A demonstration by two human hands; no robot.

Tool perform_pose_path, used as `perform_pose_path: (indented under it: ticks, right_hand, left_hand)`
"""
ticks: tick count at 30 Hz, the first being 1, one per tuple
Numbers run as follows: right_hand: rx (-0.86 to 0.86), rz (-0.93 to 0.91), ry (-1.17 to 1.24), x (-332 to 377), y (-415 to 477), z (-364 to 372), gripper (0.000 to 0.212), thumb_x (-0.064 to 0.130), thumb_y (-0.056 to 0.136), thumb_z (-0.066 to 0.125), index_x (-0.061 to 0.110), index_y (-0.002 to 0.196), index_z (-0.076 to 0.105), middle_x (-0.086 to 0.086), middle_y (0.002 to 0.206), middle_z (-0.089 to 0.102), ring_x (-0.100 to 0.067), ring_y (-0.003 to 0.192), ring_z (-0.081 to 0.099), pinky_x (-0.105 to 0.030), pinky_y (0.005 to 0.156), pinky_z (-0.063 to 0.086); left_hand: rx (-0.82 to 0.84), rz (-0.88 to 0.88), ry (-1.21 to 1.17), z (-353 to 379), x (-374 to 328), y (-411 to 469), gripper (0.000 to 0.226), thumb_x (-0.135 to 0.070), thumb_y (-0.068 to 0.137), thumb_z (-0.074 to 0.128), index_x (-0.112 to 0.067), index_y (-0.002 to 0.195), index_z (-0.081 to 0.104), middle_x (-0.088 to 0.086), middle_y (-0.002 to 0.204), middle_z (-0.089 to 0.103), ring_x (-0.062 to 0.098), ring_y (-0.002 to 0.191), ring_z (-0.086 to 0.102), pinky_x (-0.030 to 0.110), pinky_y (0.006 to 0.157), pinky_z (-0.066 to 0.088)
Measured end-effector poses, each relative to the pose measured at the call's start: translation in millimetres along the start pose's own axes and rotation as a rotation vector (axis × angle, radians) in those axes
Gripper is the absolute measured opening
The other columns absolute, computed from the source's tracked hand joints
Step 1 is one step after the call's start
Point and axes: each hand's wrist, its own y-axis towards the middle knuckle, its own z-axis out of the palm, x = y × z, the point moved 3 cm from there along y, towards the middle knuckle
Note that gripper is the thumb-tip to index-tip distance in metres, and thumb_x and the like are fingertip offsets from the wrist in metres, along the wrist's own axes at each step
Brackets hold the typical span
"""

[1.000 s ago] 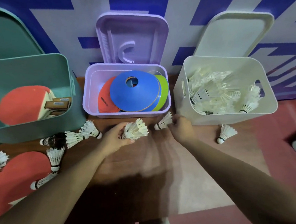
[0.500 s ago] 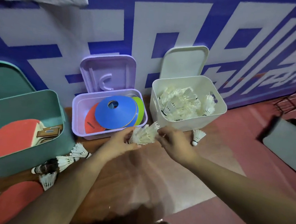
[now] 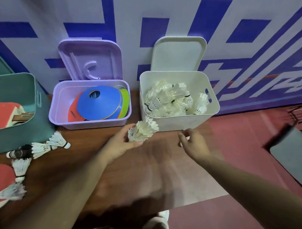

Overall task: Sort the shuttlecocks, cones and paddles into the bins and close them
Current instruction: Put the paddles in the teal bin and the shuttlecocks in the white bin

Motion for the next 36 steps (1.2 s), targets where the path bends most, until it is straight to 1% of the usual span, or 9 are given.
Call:
perform_pose_path:
  ticks: [9,12,14,16,20,22,25,33,36]
  right_hand:
    - [0.262,0.002,-0.209,-101.1,90.9,3.3,0.040,0.031,0.088,0.062,0.006,0.118,0.054,-0.016,0.119,0.056,-0.031,0.112,0.053,-0.036,0.086,0.044]
    - [0.314,0.024,-0.173,-109.4,101.7,12.6,0.026,0.021,0.088,0.062,0.006,0.110,0.059,-0.016,0.111,0.063,-0.034,0.105,0.058,-0.032,0.075,0.043]
    - [0.333,0.025,-0.122,-112.8,102.6,16.9,0.008,0.012,0.088,0.057,0.014,0.079,0.058,-0.013,0.091,0.063,-0.031,0.088,0.060,-0.028,0.065,0.037]
    - [0.323,-0.045,-0.097,-109.4,97.9,16.9,0.028,0.009,0.088,0.055,0.017,0.061,0.048,-0.005,0.071,0.055,-0.026,0.074,0.054,-0.028,0.055,0.030]
    - [0.409,-0.260,-0.045,-79.7,79.4,-4.0,0.010,0.009,0.086,0.061,0.003,0.078,0.064,-0.007,0.074,0.062,-0.024,0.071,0.056,-0.030,0.056,0.033]
    - [0.423,-0.370,0.004,-54.8,72.5,-33.2,0.004,0.014,0.086,0.064,0.014,0.082,0.064,0.000,0.076,0.063,-0.017,0.070,0.056,-0.026,0.062,0.035]
    - [0.391,-0.462,0.090,-14.1,68.6,-92.1,0.008,0.019,0.088,0.067,0.022,0.082,0.062,0.011,0.071,0.057,-0.002,0.062,0.050,-0.018,0.061,0.035]
    - [0.031,-0.473,0.302,53.6,103.1,-186.3,0.008,0.022,0.090,0.065,0.014,0.089,0.064,0.003,0.069,0.060,-0.013,0.062,0.055,-0.018,0.054,0.040]
    - [0.030,-0.494,0.252,61.3,114.1,-179.8,0.006,0.024,0.091,0.062,0.021,0.087,0.065,0.002,0.071,0.064,-0.016,0.065,0.059,-0.027,0.064,0.046]
  left_hand:
    - [-0.182,-0.072,-0.075,77.4,16.5,22.9,0.062,0.003,0.076,0.077,-0.022,0.128,0.053,-0.004,0.117,0.069,0.008,0.109,0.063,0.019,0.094,0.049]
    - [-0.216,-0.075,-0.091,93.0,21.9,25.7,0.069,-0.002,0.075,0.080,-0.020,0.134,0.051,-0.002,0.126,0.066,0.013,0.118,0.061,0.029,0.102,0.045]
    - [-0.225,-0.088,-0.083,100.1,21.7,24.9,0.071,-0.006,0.073,0.082,-0.022,0.135,0.051,-0.003,0.127,0.065,0.013,0.119,0.060,0.031,0.102,0.044]
    - [-0.236,-0.088,-0.072,103.5,20.5,24.1,0.071,-0.008,0.073,0.083,-0.023,0.134,0.052,-0.004,0.126,0.065,0.012,0.119,0.060,0.029,0.102,0.044]
    - [-0.289,-0.080,-0.046,99.0,2.4,18.1,0.064,-0.005,0.075,0.080,-0.028,0.128,0.055,-0.007,0.120,0.068,0.007,0.113,0.062,0.023,0.097,0.048]
    - [-0.315,-0.074,-0.048,90.0,-13.6,16.3,0.064,-0.006,0.075,0.080,-0.028,0.129,0.054,-0.008,0.119,0.068,0.006,0.110,0.064,0.025,0.095,0.050]
    - [-0.336,-0.044,-0.057,75.5,-43.5,20.0,0.062,-0.004,0.077,0.078,-0.025,0.129,0.053,-0.005,0.119,0.067,0.007,0.107,0.065,0.030,0.094,0.051]
    - [-0.312,0.079,0.010,69.3,-117.8,48.1,0.055,-0.005,0.079,0.077,-0.032,0.122,0.055,-0.015,0.110,0.069,-0.001,0.096,0.065,0.012,0.074,0.050]
    - [-0.301,0.107,0.055,79.9,-135.2,71.8,0.054,-0.009,0.073,0.082,-0.045,0.107,0.060,-0.019,0.105,0.071,0.003,0.103,0.065,0.025,0.090,0.051]
